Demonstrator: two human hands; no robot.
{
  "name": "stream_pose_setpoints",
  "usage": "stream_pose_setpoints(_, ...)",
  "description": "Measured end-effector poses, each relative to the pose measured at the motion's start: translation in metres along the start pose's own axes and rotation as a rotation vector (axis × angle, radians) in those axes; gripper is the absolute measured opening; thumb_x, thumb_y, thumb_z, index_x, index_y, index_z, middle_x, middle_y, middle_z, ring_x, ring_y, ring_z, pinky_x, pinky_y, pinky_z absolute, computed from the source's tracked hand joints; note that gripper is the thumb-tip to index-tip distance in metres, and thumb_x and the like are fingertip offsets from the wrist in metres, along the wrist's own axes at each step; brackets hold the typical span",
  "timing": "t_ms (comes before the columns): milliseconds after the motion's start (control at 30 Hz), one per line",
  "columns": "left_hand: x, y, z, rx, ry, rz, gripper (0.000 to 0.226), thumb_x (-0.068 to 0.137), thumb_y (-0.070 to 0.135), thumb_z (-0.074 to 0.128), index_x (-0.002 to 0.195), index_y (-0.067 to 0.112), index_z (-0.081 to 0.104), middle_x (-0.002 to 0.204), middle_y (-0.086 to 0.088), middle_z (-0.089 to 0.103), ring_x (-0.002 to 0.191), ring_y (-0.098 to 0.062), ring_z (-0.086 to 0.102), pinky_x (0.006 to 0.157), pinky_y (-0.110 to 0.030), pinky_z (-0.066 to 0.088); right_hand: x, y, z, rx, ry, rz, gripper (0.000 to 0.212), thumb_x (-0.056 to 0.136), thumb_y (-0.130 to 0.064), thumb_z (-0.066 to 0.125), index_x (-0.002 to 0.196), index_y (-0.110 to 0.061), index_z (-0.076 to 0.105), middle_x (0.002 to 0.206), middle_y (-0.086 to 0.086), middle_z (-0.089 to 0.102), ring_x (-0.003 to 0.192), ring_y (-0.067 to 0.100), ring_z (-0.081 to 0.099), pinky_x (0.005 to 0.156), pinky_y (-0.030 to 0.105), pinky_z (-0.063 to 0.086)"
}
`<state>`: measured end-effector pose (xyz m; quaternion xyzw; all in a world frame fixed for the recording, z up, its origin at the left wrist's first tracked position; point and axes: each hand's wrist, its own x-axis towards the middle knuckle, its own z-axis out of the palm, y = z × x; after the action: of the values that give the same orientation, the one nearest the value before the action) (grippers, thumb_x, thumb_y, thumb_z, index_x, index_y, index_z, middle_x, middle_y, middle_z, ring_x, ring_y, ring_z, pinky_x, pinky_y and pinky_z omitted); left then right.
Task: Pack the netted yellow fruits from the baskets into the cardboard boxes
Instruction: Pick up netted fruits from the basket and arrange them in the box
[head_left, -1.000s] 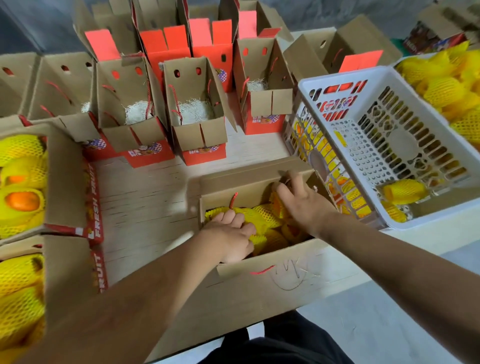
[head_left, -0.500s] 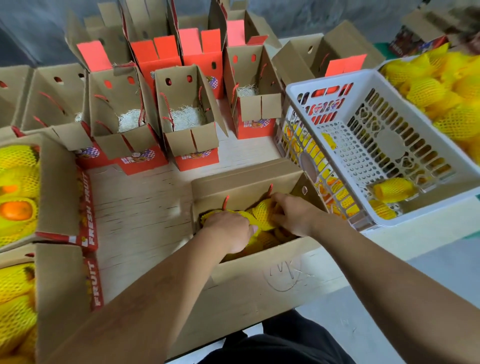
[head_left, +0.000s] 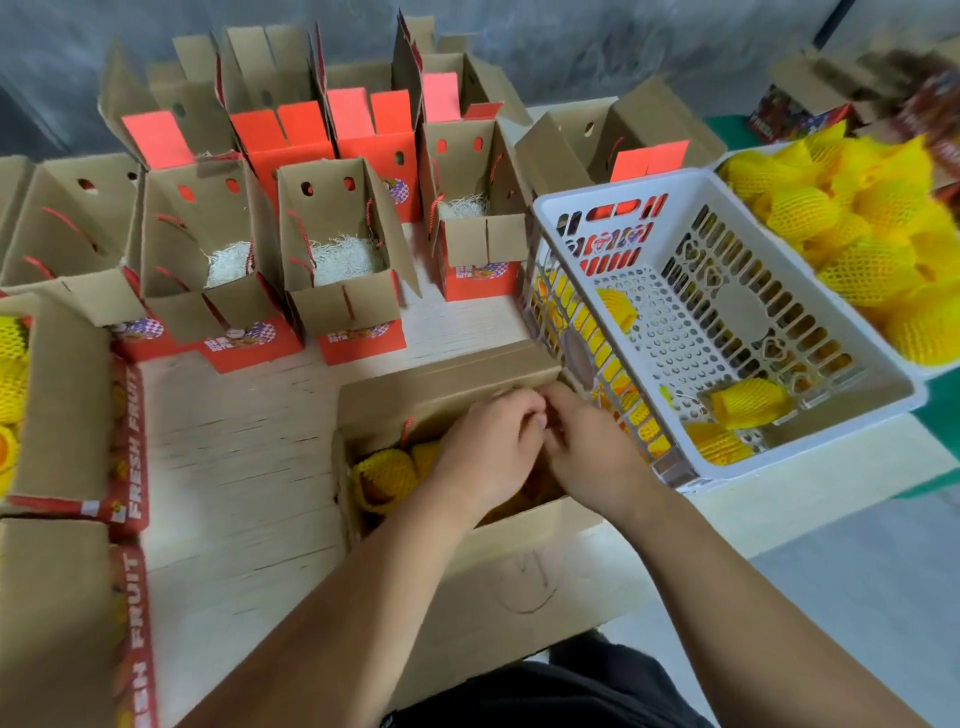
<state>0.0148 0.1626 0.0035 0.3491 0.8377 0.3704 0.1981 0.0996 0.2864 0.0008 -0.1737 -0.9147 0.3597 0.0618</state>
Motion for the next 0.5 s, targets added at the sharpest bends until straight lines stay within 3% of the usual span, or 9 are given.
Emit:
stream_pose_setpoints(133,0.042,0.045,0.034,-0.174,0.103,0.044,0.016,0.103,0.020,0.054,0.110,0.021,0.068,0.109,0.001,0.070,0.103,-0.023,0.063,0.090,-0.043,0.051,0.014,0.030,-0.052,0.085,0.156,-0.026,0.028,0.094,0.000,0.055,0.116,-0.015,0.063,0.084,-0.009,0.062,0.072,0.002,0.051,0.062,0.002,0.036)
stream_pose_setpoints(267,0.085,0.082,0.078,-0.109,0.152,0.130,0.016,0.102,0.014,0.054,0.106,0.014,0.069,0.105,-0.006,0.069,0.101,-0.027,0.062,0.090,-0.042,0.049,0.028,0.079,-0.095,0.125,0.163,0.011,0.030,0.096,-0.001,0.052,0.118,-0.018,0.062,0.084,-0.009,0.063,0.069,0.002,0.052,0.061,0.006,0.038)
stream_pose_setpoints(400,0.139,0.095,0.104,0.382,0.095,0.234,0.023,0.102,0.027,0.051,0.106,0.020,0.073,0.102,-0.002,0.072,0.103,-0.030,0.060,0.090,-0.043,0.044,0.053,0.141,-0.124,0.119,0.084,0.110,0.033,0.096,-0.005,0.053,0.123,-0.024,0.056,0.098,-0.001,0.068,0.075,0.013,0.062,0.057,0.027,0.038)
stream_pose_setpoints(500,0.174,0.093,0.107,0.705,-0.026,0.145,0.027,0.100,0.036,0.045,0.107,0.026,0.070,0.100,0.004,0.069,0.111,-0.027,0.052,0.095,-0.042,0.040,0.087,0.184,-0.133,0.055,-0.082,0.185,0.038,0.098,-0.015,0.057,0.134,-0.022,0.048,0.118,0.005,0.065,0.089,0.021,0.065,0.064,0.029,0.041)
